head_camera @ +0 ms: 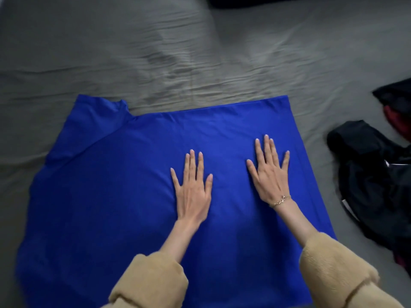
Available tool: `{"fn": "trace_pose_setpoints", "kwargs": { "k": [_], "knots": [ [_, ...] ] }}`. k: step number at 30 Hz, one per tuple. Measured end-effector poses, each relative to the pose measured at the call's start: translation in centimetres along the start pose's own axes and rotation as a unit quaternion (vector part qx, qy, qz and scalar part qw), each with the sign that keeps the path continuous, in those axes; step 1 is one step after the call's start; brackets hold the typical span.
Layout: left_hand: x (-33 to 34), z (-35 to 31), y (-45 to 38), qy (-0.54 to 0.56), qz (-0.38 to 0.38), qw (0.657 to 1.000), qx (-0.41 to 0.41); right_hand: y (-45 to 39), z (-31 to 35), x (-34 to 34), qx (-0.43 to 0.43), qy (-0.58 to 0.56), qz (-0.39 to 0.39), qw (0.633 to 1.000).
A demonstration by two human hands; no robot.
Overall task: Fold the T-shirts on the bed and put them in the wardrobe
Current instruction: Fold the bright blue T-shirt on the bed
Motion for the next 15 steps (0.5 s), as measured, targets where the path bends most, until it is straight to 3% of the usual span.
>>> {"fn": "trace_pose_setpoints", "kwargs": {
  "k": [4,9,15],
  "knots": [
    [-0.3,-0.4,4.1,-0.003,0.003,1.0,-0.018,5.0,-1.3,0.2,-0.051,0.012,-0.011,0.999],
    [-1.3,1.8,9.5,0.0,0.004,0.998,-0.069,9.6,-3.3,0.4,-0.027,0.007,-0.013,1.0],
    [-2.7,3.3,16.9,0.012,0.04,0.998,-0.057,14.8,-4.3,0.1,-0.118,0.025,0.007,0.993]
  ]
}}
Point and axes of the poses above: each hand's wrist, its own y-axis away from the middle knuckle, its own x-axis out of the palm, z = x × y, the point moved 1 cm from there along -y, towards the middle knuckle, and after that the axes turned 15 degrees about x, right-handed, at the moved point
